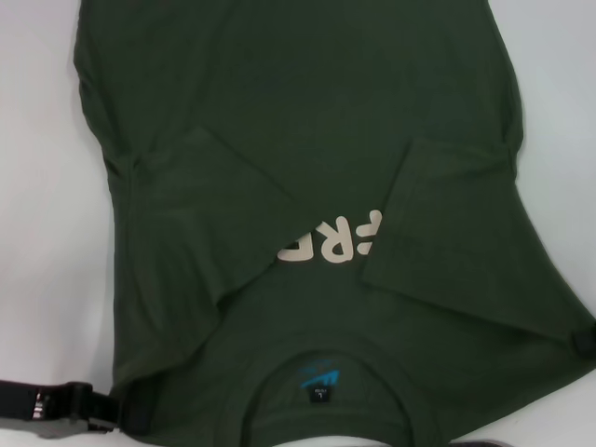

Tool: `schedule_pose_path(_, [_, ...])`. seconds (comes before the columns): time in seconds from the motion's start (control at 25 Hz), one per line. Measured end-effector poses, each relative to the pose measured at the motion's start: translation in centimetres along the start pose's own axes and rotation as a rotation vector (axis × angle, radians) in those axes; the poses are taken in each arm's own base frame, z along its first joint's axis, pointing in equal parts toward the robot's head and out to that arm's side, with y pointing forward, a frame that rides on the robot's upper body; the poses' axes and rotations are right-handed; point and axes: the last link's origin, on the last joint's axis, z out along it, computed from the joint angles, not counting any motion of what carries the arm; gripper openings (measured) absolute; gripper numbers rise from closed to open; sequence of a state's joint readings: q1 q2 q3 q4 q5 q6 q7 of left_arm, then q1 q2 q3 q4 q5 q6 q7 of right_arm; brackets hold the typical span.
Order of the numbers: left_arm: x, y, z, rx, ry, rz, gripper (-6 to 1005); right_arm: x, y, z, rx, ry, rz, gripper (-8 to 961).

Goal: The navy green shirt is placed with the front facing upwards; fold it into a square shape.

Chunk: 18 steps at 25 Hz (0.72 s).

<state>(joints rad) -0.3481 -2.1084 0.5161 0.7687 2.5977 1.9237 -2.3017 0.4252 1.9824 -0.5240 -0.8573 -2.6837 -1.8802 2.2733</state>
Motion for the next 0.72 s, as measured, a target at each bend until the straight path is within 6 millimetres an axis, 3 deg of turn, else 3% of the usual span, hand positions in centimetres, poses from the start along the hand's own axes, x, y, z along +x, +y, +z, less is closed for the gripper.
schedule_pose_path(0.48, [-0.4,0.0,-0.2,0.006,-0.003,-0.007,28,-0.7,0.7,0.0,-0.031,-0.012,-0.026,42])
schedule_pose_path(0.72, [1.7,2.3,-1.0,-0.099,0.053,0.107,28,-3.0,2.7,-1.0,-0.141,-0.119,-0.118,42])
